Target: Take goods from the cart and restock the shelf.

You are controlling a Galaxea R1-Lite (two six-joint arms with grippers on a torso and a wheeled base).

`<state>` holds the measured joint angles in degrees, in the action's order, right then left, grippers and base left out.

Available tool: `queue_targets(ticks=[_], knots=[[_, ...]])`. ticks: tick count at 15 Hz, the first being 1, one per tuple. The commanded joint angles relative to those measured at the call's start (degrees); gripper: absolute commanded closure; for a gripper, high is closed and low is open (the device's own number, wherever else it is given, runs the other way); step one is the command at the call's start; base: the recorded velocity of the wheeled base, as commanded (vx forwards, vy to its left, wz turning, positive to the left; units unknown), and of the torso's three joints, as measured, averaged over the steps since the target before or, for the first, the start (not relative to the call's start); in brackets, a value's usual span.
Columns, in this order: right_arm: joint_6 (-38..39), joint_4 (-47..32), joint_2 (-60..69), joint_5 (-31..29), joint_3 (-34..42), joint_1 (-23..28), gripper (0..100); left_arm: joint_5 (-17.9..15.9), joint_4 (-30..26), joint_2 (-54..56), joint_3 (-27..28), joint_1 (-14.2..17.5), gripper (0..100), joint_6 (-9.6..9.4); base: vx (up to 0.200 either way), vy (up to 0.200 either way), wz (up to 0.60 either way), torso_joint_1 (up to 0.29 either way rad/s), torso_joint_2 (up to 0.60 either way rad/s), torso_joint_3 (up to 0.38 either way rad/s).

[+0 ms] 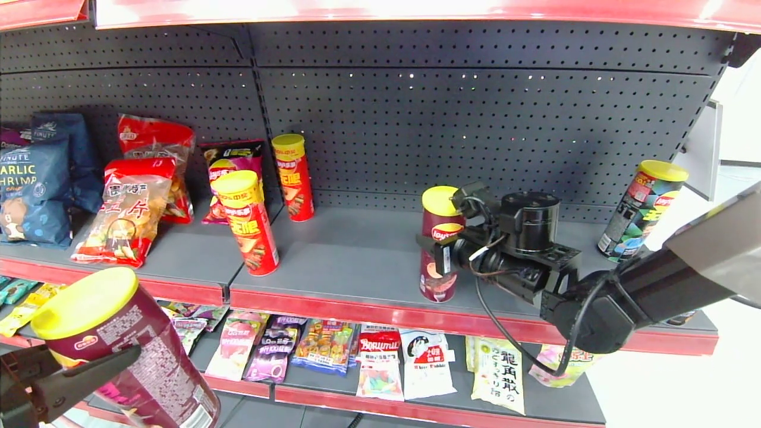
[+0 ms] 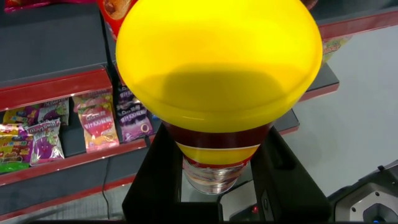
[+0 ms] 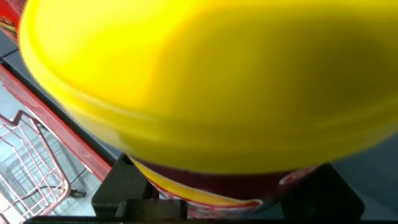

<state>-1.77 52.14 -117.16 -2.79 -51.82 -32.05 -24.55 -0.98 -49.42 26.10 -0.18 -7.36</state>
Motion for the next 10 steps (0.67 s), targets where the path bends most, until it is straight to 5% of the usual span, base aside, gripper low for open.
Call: queue_targets(ticks=[1, 4, 5, 10], knots=[[0.0, 0.2, 0.5, 0.1, 0.7, -0.4, 100, -0.1, 0.0, -0.1, -0.1, 0.0, 100, -0.02, 0.0, 0.0, 0.0, 0.0, 0.0, 0.0], [0.0, 0.2, 0.5, -0.1, 2.2, -0.8, 100, 0.0, -0.1, 0.0, -0.3, 0.0, 100, -0.02, 0.0, 0.0, 0.0, 0.0, 0.0, 0.0], [0.0, 0.2, 0.5, -0.2, 2.3, -1.0, 0, -0.1, 0.0, 0.0, -0.3, 0.0, 100, -0.02, 0.0, 0.0, 0.0, 0.0, 0.0, 0.0], [0.0, 0.2, 0.5, -0.2, 2.3, -1.0, 0, -0.1, -0.1, 0.0, -0.3, 0.0, 100, -0.02, 0.0, 0.0, 0.0, 0.0, 0.0, 0.0]])
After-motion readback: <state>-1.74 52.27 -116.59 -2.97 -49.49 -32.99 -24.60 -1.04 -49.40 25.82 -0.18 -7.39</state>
